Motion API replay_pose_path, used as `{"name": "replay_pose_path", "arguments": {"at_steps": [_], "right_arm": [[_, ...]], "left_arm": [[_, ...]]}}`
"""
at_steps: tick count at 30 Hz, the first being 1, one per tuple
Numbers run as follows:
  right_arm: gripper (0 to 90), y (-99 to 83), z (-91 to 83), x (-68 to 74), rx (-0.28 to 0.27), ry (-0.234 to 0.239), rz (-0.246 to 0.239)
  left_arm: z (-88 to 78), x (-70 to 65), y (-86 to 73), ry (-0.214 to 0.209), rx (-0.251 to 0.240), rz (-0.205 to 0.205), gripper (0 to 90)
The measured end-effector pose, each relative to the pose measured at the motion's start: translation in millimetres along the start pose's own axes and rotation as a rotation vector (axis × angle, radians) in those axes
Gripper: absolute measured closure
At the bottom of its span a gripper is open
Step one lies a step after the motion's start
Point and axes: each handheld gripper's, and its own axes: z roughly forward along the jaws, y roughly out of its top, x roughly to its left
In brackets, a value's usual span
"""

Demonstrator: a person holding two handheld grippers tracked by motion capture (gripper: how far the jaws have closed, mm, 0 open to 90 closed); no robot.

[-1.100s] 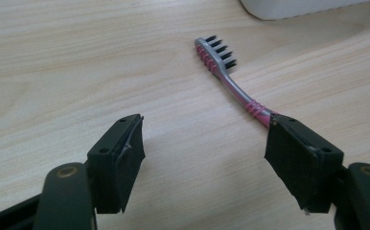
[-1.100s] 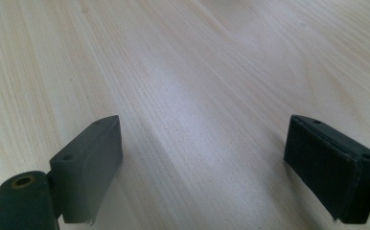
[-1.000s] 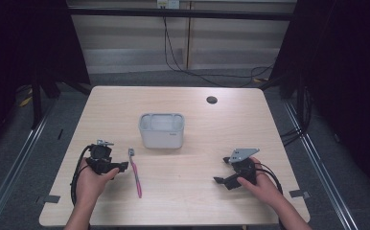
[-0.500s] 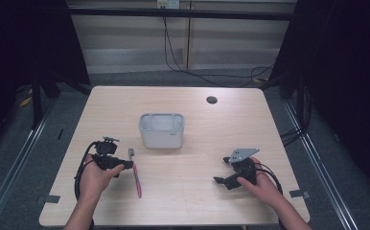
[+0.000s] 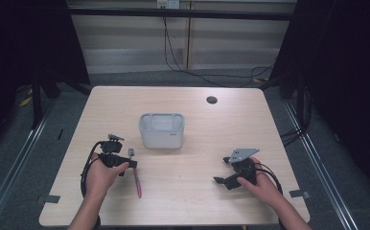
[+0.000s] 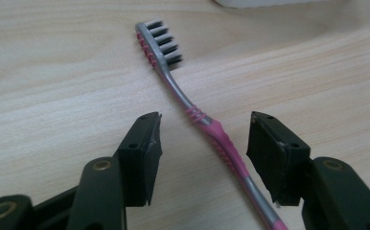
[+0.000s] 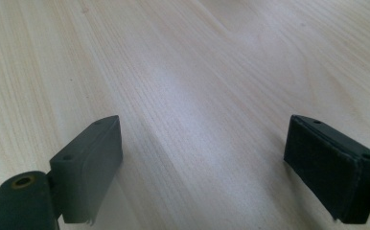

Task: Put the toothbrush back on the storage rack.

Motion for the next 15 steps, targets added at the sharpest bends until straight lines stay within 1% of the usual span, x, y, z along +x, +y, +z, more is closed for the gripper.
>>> {"name": "replay_pose_path", "arguments": {"at_steps": [2, 3, 4, 5, 7, 8, 9, 10, 15], "right_arm": [[12.4, 0.0, 0.0, 0.0, 0.0, 0.0, 0.0], [12.4, 0.0, 0.0, 0.0, 0.0, 0.0, 0.0], [12.4, 0.0, 0.0, 0.0, 0.0, 0.0, 0.0], [12.4, 0.0, 0.0, 0.0, 0.0, 0.0, 0.0], [12.4, 0.0, 0.0, 0.0, 0.0, 0.0, -0.001], [12.4, 0.0, 0.0, 0.0, 0.0, 0.0, 0.0], [12.4, 0.0, 0.0, 0.0, 0.0, 0.0, 0.0], [12.4, 0.0, 0.0, 0.0, 0.0, 0.0, 0.0], [12.4, 0.0, 0.0, 0.0, 0.0, 0.0, 0.0]], "left_arm": [[1.6, -0.7, 1.0, 0.003, 0.005, -0.009, 47.0], [2.2, -1.0, 1.6, 0.008, 0.0, -0.016, 47.9], [2.3, -0.9, 2.2, 0.005, 0.003, -0.015, 48.1], [3.0, -2.3, 2.4, 0.004, 0.003, -0.024, 48.5], [3.6, -2.7, 3.3, 0.012, 0.017, -0.009, 50.2], [4.3, -3.0, 3.5, 0.014, 0.023, -0.009, 50.9], [5.1, -3.9, 3.6, 0.015, 0.021, -0.019, 50.9], [5.7, -3.5, 3.9, 0.02, 0.023, -0.012, 51.2], [8.9, -3.3, 4.9, 0.022, 0.037, -0.029, 53.9]]}}
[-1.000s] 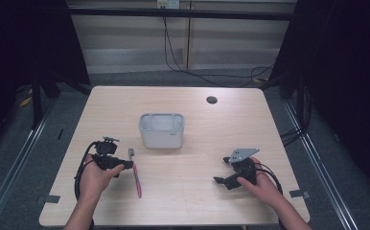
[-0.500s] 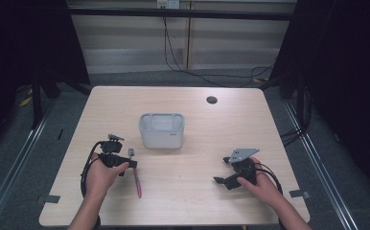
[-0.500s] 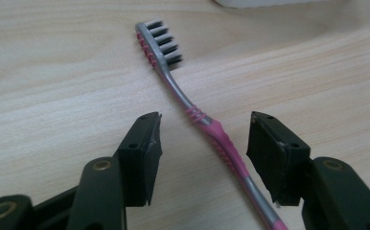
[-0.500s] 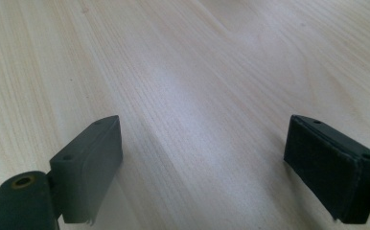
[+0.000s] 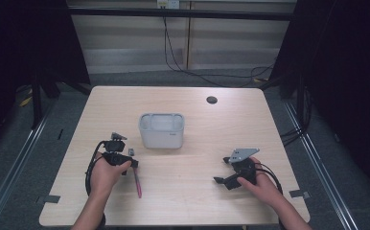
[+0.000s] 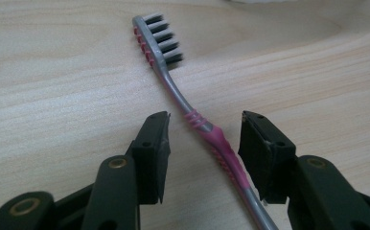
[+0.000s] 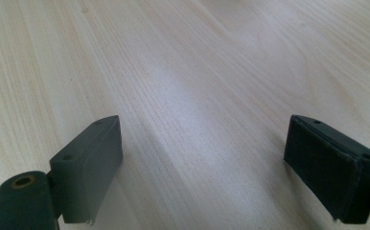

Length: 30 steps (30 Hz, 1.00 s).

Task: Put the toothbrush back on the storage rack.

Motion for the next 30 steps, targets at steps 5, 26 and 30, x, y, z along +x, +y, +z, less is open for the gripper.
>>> {"name": "replay_pose_path", "arguments": {"at_steps": [5, 26, 30], "right_arm": [[12.4, 0.0, 0.0, 0.0, 0.0, 0.0, 0.0], [12.4, 0.0, 0.0, 0.0, 0.0, 0.0, 0.0], [12.4, 0.0, 0.0, 0.0, 0.0, 0.0, 0.0]], "left_arm": [[0.6, 0.4, 1.9, 0.005, 0.014, -0.007, 56.4], [1.2, -6.9, 2.7, 0.087, 0.052, 0.062, 79.9], [-2.7, -2.7, 1.0, 0.079, 0.025, 0.073, 79.9]]}}
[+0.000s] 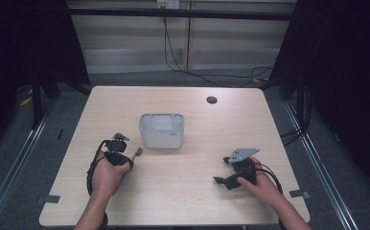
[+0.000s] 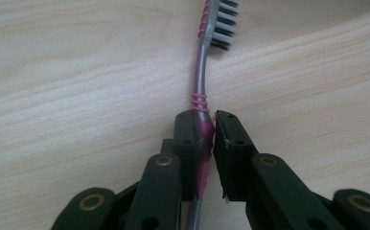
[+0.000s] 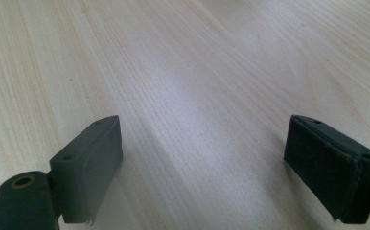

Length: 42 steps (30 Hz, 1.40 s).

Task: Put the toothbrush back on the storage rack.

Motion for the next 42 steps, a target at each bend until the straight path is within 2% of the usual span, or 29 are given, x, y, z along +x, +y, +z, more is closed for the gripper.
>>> {"name": "replay_pose_path", "arguments": {"at_steps": [10, 15, 22, 23, 27, 42], "right_arm": [[12.4, 0.0, 0.0, 0.0, 0.0, 0.0, 0.0], [12.4, 0.0, 0.0, 0.0, 0.0, 0.0, 0.0], [12.4, 0.0, 0.0, 0.0, 0.0, 0.0, 0.0], [12.4, 0.0, 0.0, 0.0, 0.0, 0.0, 0.0], [12.4, 0.0, 0.0, 0.0, 0.0, 0.0, 0.0], [12.4, 0.0, 0.0, 0.0, 0.0, 0.0, 0.0]], "left_arm": [[-17.5, 8.5, -2.1, -0.052, -0.074, -0.011, 79.9], [-27.1, 11.0, -2.7, -0.074, -0.135, -0.004, 79.9], [-42.5, 13.8, -2.3, -0.084, -0.211, -0.01, 79.9], [-44.6, 14.7, -2.0, -0.085, -0.221, -0.001, 79.9], [-50.0, 14.7, -1.1, -0.1, -0.266, -0.014, 79.8], [-66.6, 14.0, 2.9, -0.098, -0.412, -0.017, 79.8]]}}
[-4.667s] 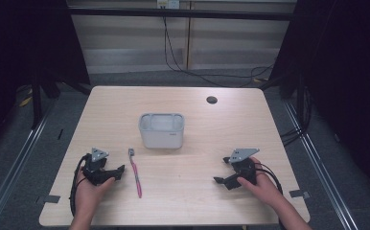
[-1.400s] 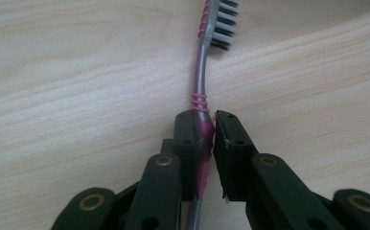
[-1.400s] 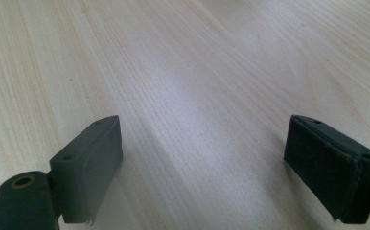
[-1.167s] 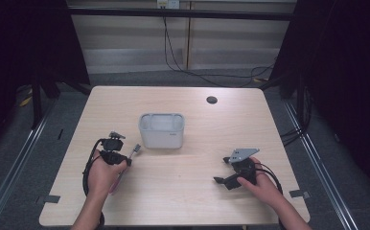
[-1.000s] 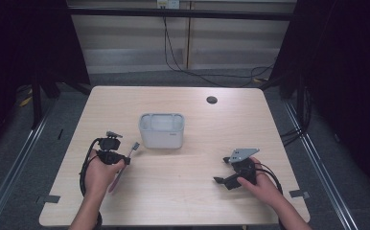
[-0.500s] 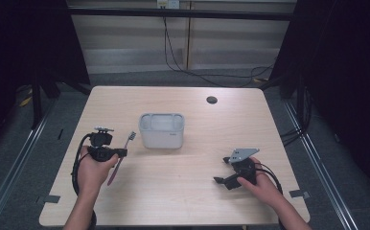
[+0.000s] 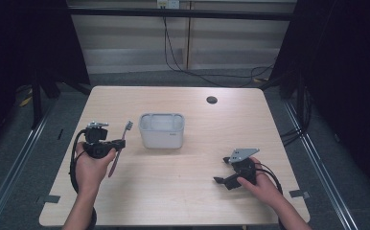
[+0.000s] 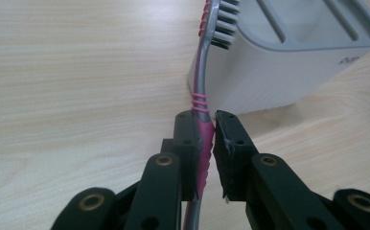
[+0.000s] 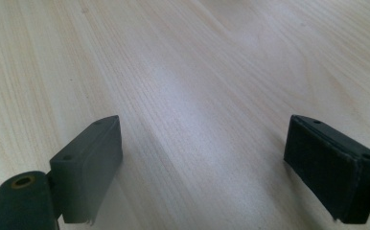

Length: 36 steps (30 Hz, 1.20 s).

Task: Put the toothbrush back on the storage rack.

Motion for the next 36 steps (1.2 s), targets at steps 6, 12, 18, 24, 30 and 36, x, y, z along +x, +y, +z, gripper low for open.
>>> {"name": "replay_pose_path", "arguments": {"at_steps": [6, 12, 18, 24, 30, 36], "right_arm": [[12.4, 0.0, 0.0, 0.0, 0.0, 0.0, 0.0], [12.4, 0.0, 0.0, 0.0, 0.0, 0.0, 0.0], [12.4, 0.0, 0.0, 0.0, 0.0, 0.0, 0.0], [12.4, 0.0, 0.0, 0.0, 0.0, 0.0, 0.0], [12.4, 0.0, 0.0, 0.0, 0.0, 0.0, 0.0], [12.4, 0.0, 0.0, 0.0, 0.0, 0.0, 0.0]], "left_arm": [[-2.9, -2.1, 3.3, -0.006, -0.054, 0.011, 79.8], [-4.3, -3.0, 5.7, -0.011, -0.097, 0.011, 79.8], [-5.1, -4.3, 7.4, -0.009, -0.131, 0.019, 79.8], [-7.5, -4.9, 9.8, -0.015, -0.172, 0.02, 79.8], [-8.7, -6.7, 13.3, -0.018, -0.202, 0.029, 79.8], [-9.6, -8.2, 16.7, -0.027, -0.225, 0.03, 79.8]]}}
